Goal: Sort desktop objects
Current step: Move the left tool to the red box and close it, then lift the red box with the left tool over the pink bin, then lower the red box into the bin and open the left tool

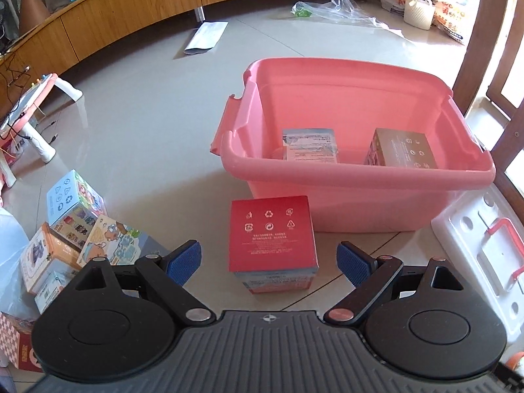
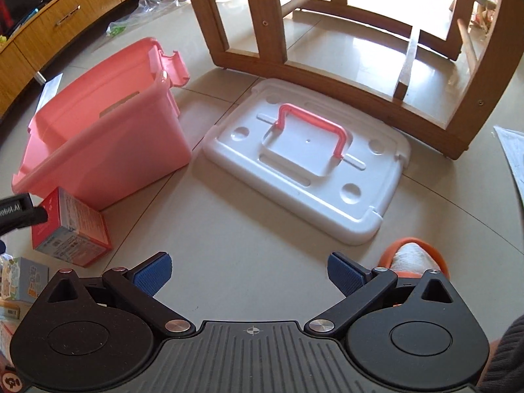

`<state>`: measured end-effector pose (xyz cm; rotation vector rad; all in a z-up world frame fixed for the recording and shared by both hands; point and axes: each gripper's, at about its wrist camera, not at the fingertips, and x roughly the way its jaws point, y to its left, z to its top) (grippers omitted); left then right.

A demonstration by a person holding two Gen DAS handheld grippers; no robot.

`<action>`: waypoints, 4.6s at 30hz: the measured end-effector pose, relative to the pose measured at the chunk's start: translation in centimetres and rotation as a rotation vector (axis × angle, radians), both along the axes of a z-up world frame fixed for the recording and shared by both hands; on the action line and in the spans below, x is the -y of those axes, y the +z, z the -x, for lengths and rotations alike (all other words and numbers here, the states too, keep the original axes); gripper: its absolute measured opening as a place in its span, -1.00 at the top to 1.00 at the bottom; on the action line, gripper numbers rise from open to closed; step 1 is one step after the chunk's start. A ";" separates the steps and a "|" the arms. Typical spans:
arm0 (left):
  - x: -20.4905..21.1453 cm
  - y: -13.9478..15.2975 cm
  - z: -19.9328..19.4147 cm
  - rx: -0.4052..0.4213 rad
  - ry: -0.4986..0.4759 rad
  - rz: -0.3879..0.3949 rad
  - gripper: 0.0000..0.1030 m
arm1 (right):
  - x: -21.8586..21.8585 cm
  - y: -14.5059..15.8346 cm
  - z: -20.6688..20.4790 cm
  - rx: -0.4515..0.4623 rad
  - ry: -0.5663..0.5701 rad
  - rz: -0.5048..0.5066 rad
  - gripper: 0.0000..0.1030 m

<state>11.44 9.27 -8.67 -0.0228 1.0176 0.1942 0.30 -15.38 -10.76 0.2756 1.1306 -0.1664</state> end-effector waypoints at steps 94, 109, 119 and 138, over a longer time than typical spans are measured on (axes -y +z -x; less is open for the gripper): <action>1.8 2.5 -13.9 -0.034 -0.026 0.061 -0.42 | -1.9 -8.2 -3.1 -0.293 0.041 -0.213 -0.95; 2.2 0.2 -16.9 -0.026 -0.027 -0.013 -0.45 | -1.9 -9.8 -3.1 -0.325 0.020 -0.244 -0.95; 1.7 -2.3 -19.1 -0.080 -0.036 -0.016 -0.44 | -2.3 -10.0 -3.1 -0.329 0.030 -0.254 -0.95; 3.9 -5.3 -14.3 -0.210 -0.151 -0.055 -0.45 | -0.5 -9.8 -1.5 -0.337 -0.014 -0.232 -0.95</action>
